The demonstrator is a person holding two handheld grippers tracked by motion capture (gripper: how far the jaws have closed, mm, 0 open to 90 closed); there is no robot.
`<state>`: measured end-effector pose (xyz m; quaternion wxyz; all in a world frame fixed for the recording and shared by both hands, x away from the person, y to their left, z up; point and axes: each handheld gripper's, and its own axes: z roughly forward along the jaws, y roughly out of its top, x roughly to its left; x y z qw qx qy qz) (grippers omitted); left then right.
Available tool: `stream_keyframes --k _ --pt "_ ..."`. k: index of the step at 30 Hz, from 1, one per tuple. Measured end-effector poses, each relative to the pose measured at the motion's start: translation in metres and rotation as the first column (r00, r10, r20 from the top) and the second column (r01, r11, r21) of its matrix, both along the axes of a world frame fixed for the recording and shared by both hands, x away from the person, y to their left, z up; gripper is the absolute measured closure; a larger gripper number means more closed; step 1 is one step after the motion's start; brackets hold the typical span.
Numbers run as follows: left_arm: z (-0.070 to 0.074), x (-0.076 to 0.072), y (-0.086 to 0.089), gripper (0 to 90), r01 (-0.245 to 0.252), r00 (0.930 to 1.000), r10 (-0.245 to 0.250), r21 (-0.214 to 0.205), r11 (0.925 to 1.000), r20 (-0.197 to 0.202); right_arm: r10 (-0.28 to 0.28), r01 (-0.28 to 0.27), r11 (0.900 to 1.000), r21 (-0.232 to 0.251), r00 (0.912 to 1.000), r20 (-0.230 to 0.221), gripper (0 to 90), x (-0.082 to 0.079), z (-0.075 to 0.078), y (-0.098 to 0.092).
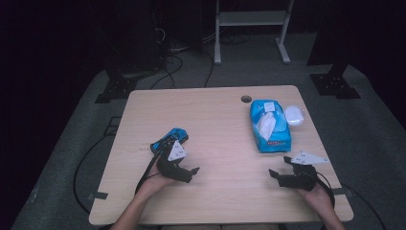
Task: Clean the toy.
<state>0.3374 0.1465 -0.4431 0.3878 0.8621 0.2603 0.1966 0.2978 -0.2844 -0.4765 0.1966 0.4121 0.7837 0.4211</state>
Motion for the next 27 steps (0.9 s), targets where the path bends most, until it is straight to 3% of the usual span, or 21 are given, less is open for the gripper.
stream_keyframes --k 6,7,14,17,21,22,24,27 --pt "0.008 0.008 0.012 6.8 -0.01 0.9999 0.01 0.027 0.9996 -0.004 0.001 -0.001 1.0 0.003 1.0 0.003 18.1 0.0 0.002 0.002" --pt "0.011 0.012 0.016 6.8 -0.006 1.0 0.006 0.05 0.9987 -0.002 0.003 -0.003 1.0 -0.001 1.0 0.003 18.0 0.001 0.002 0.004" --pt "0.022 0.027 0.029 6.8 -0.033 0.9994 0.033 0.068 0.9971 -0.006 0.028 -0.028 0.9995 -0.012 0.9996 0.003 18.0 -0.001 0.003 0.008" --pt "0.025 0.038 0.038 6.8 -0.058 0.9979 0.061 0.096 0.9937 -0.023 0.04 -0.04 0.9989 -0.025 0.9992 0.005 18.1 -0.003 0.003 0.009" --pt "0.026 0.045 0.045 6.8 -0.067 0.997 0.07 0.095 0.9932 -0.033 0.048 -0.048 0.9984 -0.029 0.9988 0.003 18.1 -0.002 0.004 0.012" --pt "0.026 0.051 0.05 6.8 -0.067 0.9963 0.073 0.123 0.9902 -0.046 0.052 -0.052 0.9982 -0.031 0.9987 0.003 18.1 -0.002 0.004 0.013" --pt "0.026 0.054 0.052 6.8 -0.073 0.9954 0.08 0.13 0.9889 -0.052 0.058 -0.057 0.9977 -0.036 0.9983 0.0 18.1 -0.002 0.003 0.014" --pt "0.026 0.067 0.06 6.9 -0.094 0.9901 0.107 0.145 0.985 -0.09 0.076 -0.076 0.9953 -0.061 0.9971 -0.002 18.1 -0.002 0.002 0.018"
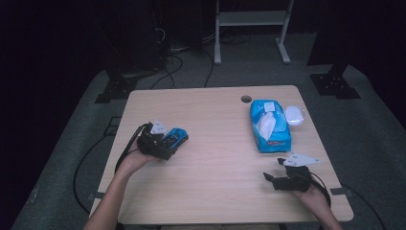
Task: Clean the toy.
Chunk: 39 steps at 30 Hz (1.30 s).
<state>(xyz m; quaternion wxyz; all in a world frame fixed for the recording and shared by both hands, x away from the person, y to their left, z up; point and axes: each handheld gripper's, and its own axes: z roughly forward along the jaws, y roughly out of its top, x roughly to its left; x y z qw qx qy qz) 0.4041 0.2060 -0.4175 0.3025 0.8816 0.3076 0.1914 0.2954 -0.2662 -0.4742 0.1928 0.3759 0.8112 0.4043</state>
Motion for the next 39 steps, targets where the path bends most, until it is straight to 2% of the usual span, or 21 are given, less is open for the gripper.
stream_keyframes --k 3,4,8,9,10,13,17,18,19,21,24,26,27,28,31,33,36,38,39 --pt "-0.001 0.006 0.002 6.8 -0.007 0.9999 0.007 0.007 1.0 -0.015 0.003 -0.003 1.0 -0.001 1.0 0.003 18.1 -0.001 0.0 0.001" --pt "-0.003 0.011 0.004 6.9 -0.015 0.9992 0.016 0.018 0.9997 -0.036 0.004 -0.004 1.0 0.002 1.0 0.005 18.1 -0.001 0.001 0.0" --pt "-0.006 0.016 0.005 7.1 -0.026 0.9987 0.026 0.005 0.9997 -0.045 0.005 -0.005 1.0 0.002 1.0 0.001 18.1 0.0 0.0 0.0" --pt "-0.007 0.019 0.005 7.4 -0.024 0.9978 0.025 0.013 0.9996 -0.061 0.008 -0.008 1.0 0.001 1.0 0.0 18.1 -0.001 0.0 0.0" --pt "-0.009 0.022 0.003 7.4 -0.019 0.997 0.022 0.042 0.999 -0.074 0.011 -0.011 0.9999 -0.002 0.9999 0.001 18.1 -0.001 0.0 0.001" --pt "-0.013 0.026 -0.002 7.4 -0.014 0.995 0.02 0.065 0.9978 -0.098 0.011 -0.011 0.9999 -0.001 0.9999 -0.002 18.1 0.0 0.0 0.001" --pt "-0.013 0.031 -0.004 9.1 -0.011 0.9932 0.018 0.062 0.998 -0.115 0.019 -0.019 0.9998 -0.006 0.9998 -0.003 18.0 -0.001 0.0 0.001" --pt "-0.014 0.034 -0.008 9.2 -0.024 0.9897 0.035 0.082 0.9964 -0.139 0.019 -0.019 0.9998 -0.007 0.9998 -0.002 18.1 -0.001 0.0 0.001" --pt "-0.014 0.034 -0.008 9.2 -0.024 0.9897 0.035 0.082 0.9964 -0.139 0.019 -0.019 0.9998 -0.006 0.9998 0.001 18.1 -0.002 0.0 0.001" --pt "-0.014 0.039 -0.011 9.3 -0.022 0.9873 0.04 0.117 0.9929 -0.154 0.023 -0.023 0.9997 -0.005 0.9997 0.005 18.1 -0.002 0.0 0.001" --pt "-0.015 0.041 -0.012 9.3 -0.024 0.986 0.045 0.127 0.9917 -0.16 0.023 -0.023 0.9997 -0.005 0.9997 0.002 18.1 -0.002 0.0 0.0" --pt "-0.018 0.045 -0.013 9.5 -0.022 0.98 0.052 0.153 0.988 -0.192 0.024 -0.024 0.9997 -0.006 0.9997 0.002 18.1 -0.002 0.0 0.0" --pt "-0.018 0.045 -0.013 9.6 -0.022 0.98 0.052 0.153 0.988 -0.192 0.025 -0.025 0.9997 -0.006 0.9997 0.003 18.1 -0.002 0.0 0.0" --pt "-0.02 0.047 -0.014 9.8 -0.02 0.9768 0.054 0.163 0.9865 -0.207 0.027 -0.027 0.9996 -0.007 0.9996 0.004 18.1 -0.002 0.0 0.0" --pt "-0.021 0.049 -0.013 14.0 -0.015 0.9765 0.049 0.158 0.9873 -0.21 0.03 -0.03 0.9995 -0.008 0.9995 0.004 18.1 -0.003 0.0 0.0" --pt "-0.023 0.051 -0.013 14.0 -0.025 0.9722 0.063 0.168 0.9854 -0.226 0.029 -0.029 0.9995 -0.007 0.9996 0.004 18.1 -0.003 0.0 0.0" --pt "-0.025 0.054 -0.011 18.2 -0.03 0.9652 0.066 0.145 0.9891 -0.253 0.032 -0.032 0.9994 -0.008 0.9995 0.006 18.1 -0.002 0.0 0.0" --pt "-0.025 0.054 -0.012 25.5 -0.013 0.9629 0.05 0.14 0.9901 -0.265 0.035 -0.035 0.9993 -0.011 0.9994 0.006 18.1 -0.003 0.0 0.001" --pt "-0.025 0.054 -0.012 25.3 -0.013 0.9629 0.05 0.14 0.9901 -0.265 0.035 -0.035 0.9993 -0.011 0.9994 0.006 18.1 -0.003 0.0 0.001"
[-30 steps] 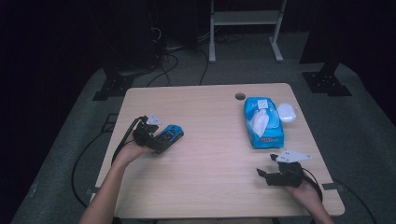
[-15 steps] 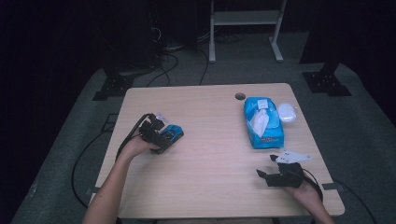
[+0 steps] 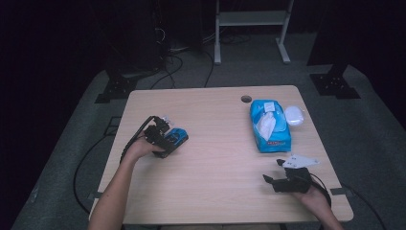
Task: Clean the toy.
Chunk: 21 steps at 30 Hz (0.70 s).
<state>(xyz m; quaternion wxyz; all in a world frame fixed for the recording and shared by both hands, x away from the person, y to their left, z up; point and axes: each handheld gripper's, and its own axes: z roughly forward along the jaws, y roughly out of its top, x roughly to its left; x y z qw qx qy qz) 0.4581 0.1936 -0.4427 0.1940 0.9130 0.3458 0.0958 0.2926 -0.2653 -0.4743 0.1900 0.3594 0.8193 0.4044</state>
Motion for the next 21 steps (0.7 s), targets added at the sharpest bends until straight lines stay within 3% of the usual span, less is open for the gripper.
stream_keyframes --k 6,16,19,21 --pt "-0.0053 0.0029 -0.0061 24.7 -0.001 0.9997 0.002 0.044 0.999 -0.023 0.004 -0.004 1.0 -0.003 1.0 -0.003 18.1 0.0002 -0.0004 0.0007" --pt "-0.0043 0.0032 -0.0054 25.4 -0.005 0.9996 0.006 0.038 0.9993 -0.029 0.01 -0.01 0.9999 -0.007 0.9999 0.0 18.1 -0.0004 -0.001 0.0012" --pt "-0.0004 0.0037 -0.0021 27.4 -0.016 0.9996 0.016 0.006 0.9998 -0.021 0.012 -0.012 0.9999 -0.007 0.9999 -0.002 18.1 -0.0002 -0.0013 0.0016" --pt "-0.0003 0.0037 -0.0012 27.4 -0.017 0.9995 0.018 0.007 0.9998 -0.025 0.012 -0.012 0.9999 -0.008 0.9999 -0.004 18.1 0.0002 -0.0016 0.0018"
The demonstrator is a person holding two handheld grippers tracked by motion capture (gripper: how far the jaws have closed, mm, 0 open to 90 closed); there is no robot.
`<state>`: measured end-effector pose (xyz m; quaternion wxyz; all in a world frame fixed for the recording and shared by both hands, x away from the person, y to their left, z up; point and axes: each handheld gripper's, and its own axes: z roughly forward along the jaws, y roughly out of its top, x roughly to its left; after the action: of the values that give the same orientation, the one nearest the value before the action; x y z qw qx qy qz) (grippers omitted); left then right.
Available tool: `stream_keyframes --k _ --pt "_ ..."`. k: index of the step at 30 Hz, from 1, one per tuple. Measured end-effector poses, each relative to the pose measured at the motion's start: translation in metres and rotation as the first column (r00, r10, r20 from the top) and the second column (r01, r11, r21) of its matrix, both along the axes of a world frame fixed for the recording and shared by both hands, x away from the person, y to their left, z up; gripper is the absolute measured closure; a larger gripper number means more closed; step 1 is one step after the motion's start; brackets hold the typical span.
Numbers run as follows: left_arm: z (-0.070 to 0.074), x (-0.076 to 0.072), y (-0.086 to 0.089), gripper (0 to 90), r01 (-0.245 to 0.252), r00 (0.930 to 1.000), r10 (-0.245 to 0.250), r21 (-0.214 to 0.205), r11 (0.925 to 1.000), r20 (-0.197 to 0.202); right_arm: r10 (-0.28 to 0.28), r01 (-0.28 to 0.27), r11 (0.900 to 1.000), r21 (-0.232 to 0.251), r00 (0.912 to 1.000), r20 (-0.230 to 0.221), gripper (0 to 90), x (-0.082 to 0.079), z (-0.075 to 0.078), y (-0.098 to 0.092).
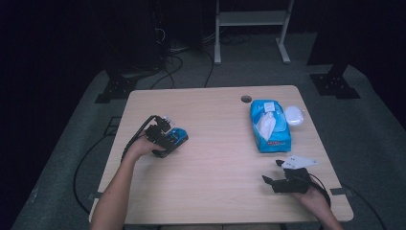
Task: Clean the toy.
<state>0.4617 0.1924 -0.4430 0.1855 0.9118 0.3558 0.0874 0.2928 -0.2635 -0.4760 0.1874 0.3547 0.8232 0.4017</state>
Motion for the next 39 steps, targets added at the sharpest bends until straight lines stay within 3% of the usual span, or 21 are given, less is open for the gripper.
stream_keyframes --k 2,6,13,20,23,27,31,36,39 --pt "-0.001 0.0 0.001 27.5 -0.006 1.0 0.006 0.0 1.0 -0.008 0.001 -0.001 1.0 -0.001 1.0 0.001 18.1 0.0 0.0 0.0" --pt "0.001 -0.001 0.0 27.6 0.006 0.9999 -0.006 0.017 0.9998 0.014 0.002 -0.002 1.0 -0.003 1.0 0.001 18.1 0.0 0.0 0.001" --pt "0.007 -0.002 0.004 27.6 0.007 0.9991 -0.006 -0.011 0.9999 0.042 0.005 -0.005 1.0 -0.005 1.0 -0.001 18.1 0.0 -0.001 0.001" --pt "0.005 -0.001 0.009 27.6 -0.017 0.9998 0.017 -0.007 0.9998 0.014 0.008 -0.008 1.0 -0.006 1.0 0.001 18.1 0.001 -0.001 0.001" --pt "0.0 0.0 0.006 27.7 -0.024 0.9996 0.024 0.033 0.9992 -0.012 0.008 -0.008 1.0 -0.006 1.0 -0.005 18.1 0.0 -0.001 0.002" --pt "0.0 0.002 0.005 27.5 -0.034 0.9991 0.035 0.033 0.9989 -0.022 0.01 -0.01 0.9999 -0.005 0.9999 -0.002 18.1 0.0 -0.001 0.002" --pt "0.001 0.004 -0.001 27.4 -0.048 0.998 0.051 0.072 0.9963 -0.039 0.012 -0.012 0.9999 -0.006 0.9999 -0.003 18.1 0.001 -0.001 0.002" --pt "0.001 0.007 -0.004 26.5 -0.089 0.9939 0.093 0.072 0.9934 -0.059 0.016 -0.016 0.9999 -0.006 0.9999 0.001 18.1 0.0 -0.001 0.002" --pt "-0.002 0.009 -0.008 24.6 -0.1 0.9902 0.11 0.107 0.9892 -0.087 0.017 -0.017 0.9998 -0.008 0.9999 -0.001 18.1 0.0 -0.001 0.002"
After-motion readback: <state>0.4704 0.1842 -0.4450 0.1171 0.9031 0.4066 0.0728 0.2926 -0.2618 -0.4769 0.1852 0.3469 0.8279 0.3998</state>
